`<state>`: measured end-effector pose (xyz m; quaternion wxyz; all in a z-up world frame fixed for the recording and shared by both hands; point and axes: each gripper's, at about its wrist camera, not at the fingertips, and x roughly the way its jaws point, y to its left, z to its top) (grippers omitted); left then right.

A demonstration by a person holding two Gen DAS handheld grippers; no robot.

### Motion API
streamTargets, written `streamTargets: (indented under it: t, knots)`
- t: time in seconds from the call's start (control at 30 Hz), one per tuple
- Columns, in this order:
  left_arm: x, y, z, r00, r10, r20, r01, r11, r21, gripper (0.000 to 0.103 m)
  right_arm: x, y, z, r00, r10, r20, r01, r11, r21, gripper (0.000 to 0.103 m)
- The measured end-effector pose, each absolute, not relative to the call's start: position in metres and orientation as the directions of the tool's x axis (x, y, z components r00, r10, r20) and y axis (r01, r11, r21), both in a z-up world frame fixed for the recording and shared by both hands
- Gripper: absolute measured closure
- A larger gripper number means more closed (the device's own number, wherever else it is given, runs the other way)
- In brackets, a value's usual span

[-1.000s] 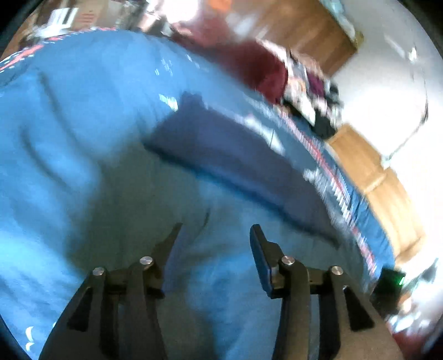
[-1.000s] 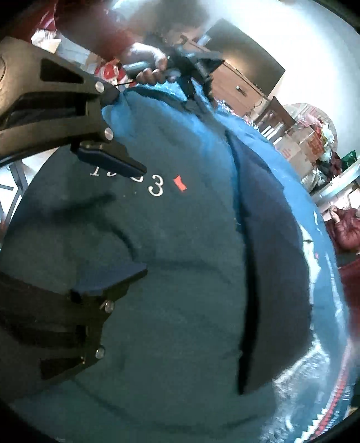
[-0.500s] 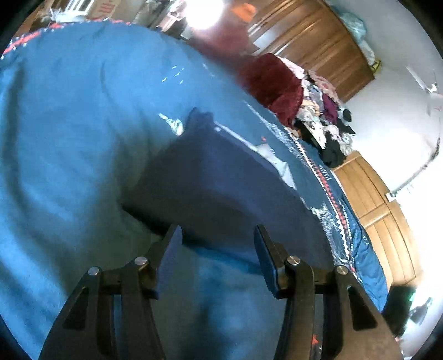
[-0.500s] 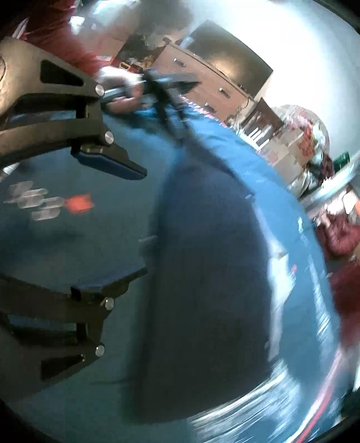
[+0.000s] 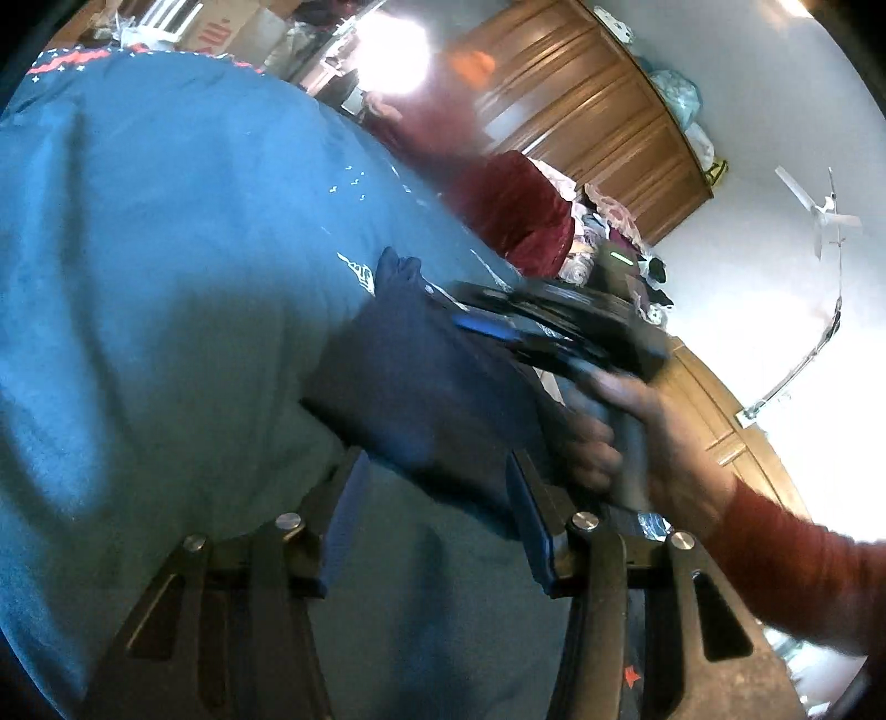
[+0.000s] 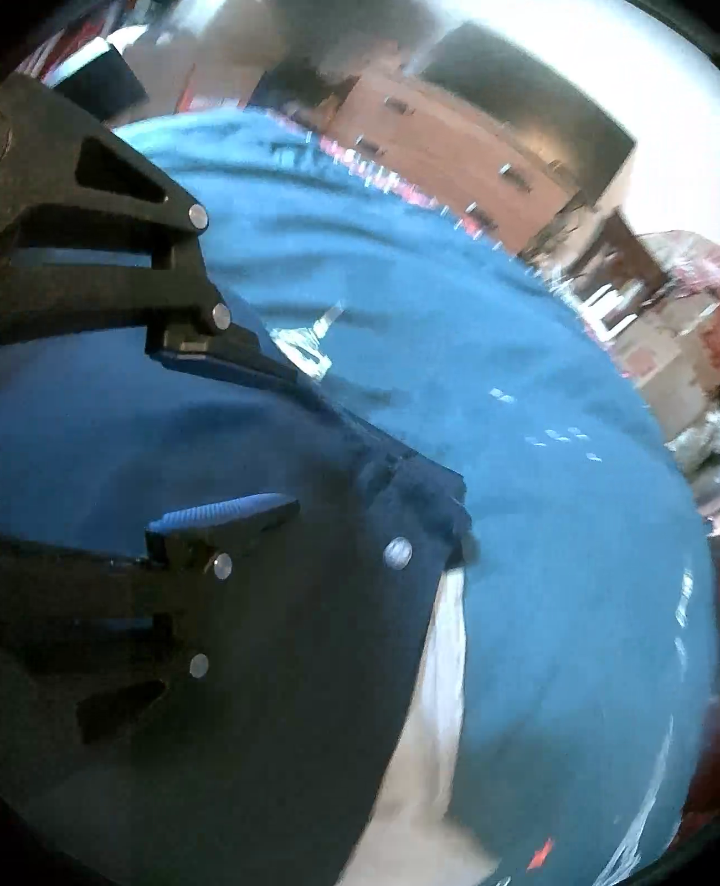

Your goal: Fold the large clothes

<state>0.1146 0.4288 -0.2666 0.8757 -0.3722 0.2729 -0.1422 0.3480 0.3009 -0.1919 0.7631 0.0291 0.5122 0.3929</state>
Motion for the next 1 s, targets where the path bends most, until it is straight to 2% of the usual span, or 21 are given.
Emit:
streamTargets:
  t: [0.17, 0.23, 0.27, 0.4, 0.5, 0.53, 0.57, 0.6, 0.63, 0.7, 0.73, 0.87, 1.0]
  knots:
    - [0.118, 0.432, -0.271, 0.809, -0.473, -0.349, 0.060, 0.658, -0.751, 0.047, 0.367, 0.346, -0.202, 0.152, 0.595, -0.789, -0.605, 0.688, 0.401, 0.061]
    - [0.117, 0.435, -0.273, 0.812, -0.480, -0.334, 0.068, 0.644, -0.762, 0.047, 0.369, 0.351, -0.194, 0.148, 0.598, -0.788, -0.633, 0.669, 0.389, 0.062]
    - [0.116, 0.436, -0.273, 0.814, -0.482, -0.325, 0.072, 0.638, -0.766, 0.047, 0.371, 0.346, -0.185, 0.161, 0.622, -0.766, -0.644, 0.654, 0.396, 0.066]
    - [0.112, 0.438, -0.275, 0.818, -0.488, -0.304, 0.083, 0.624, -0.777, 0.046, 0.402, 0.298, -0.176, 0.309, 0.649, -0.695, -0.474, 0.739, 0.479, 0.064]
    - [0.112, 0.438, -0.275, 0.818, -0.488, -0.305, 0.082, 0.624, -0.777, 0.046, 0.407, 0.312, -0.200, 0.251, 0.605, -0.756, -0.455, 0.763, 0.459, 0.064]
    - [0.112, 0.437, -0.275, 0.818, -0.487, -0.308, 0.081, 0.626, -0.776, 0.046, 0.405, 0.326, -0.206, 0.219, 0.595, -0.774, -0.485, 0.754, 0.443, 0.059]
    - [0.109, 0.436, -0.273, 0.818, -0.486, -0.309, 0.080, 0.628, -0.774, 0.046, 0.403, 0.335, -0.207, 0.215, 0.582, -0.785, -0.507, 0.753, 0.419, 0.044]
    - [0.109, 0.437, -0.273, 0.817, -0.486, -0.311, 0.079, 0.628, -0.774, 0.046, 0.402, 0.344, -0.205, 0.214, 0.579, -0.786, -0.529, 0.745, 0.405, 0.040]
    - [0.108, 0.437, -0.274, 0.816, -0.485, -0.313, 0.077, 0.629, -0.774, 0.045, 0.400, 0.347, -0.198, 0.225, 0.582, -0.781, -0.535, 0.744, 0.400, 0.041]
    - [0.110, 0.437, -0.272, 0.814, -0.485, -0.319, 0.073, 0.631, -0.772, 0.045, 0.398, 0.338, -0.183, 0.243, 0.635, -0.733, -0.516, 0.725, 0.457, 0.049]
    - [0.111, 0.437, -0.271, 0.813, -0.484, -0.322, 0.070, 0.632, -0.772, 0.045, 0.390, 0.326, -0.169, 0.259, 0.670, -0.695, -0.508, 0.707, 0.493, 0.050]
    - [0.122, 0.438, -0.263, 0.805, -0.470, -0.363, 0.001, 0.613, -0.790, 0.044, 0.327, 0.277, -0.129, 0.308, 0.729, -0.612, -0.570, 0.656, 0.495, 0.049]
    - [0.141, 0.428, -0.256, 0.788, -0.427, -0.443, -0.080, 0.643, -0.762, 0.044, 0.265, 0.224, -0.123, 0.321, 0.738, -0.594, -0.577, 0.650, 0.495, 0.044]
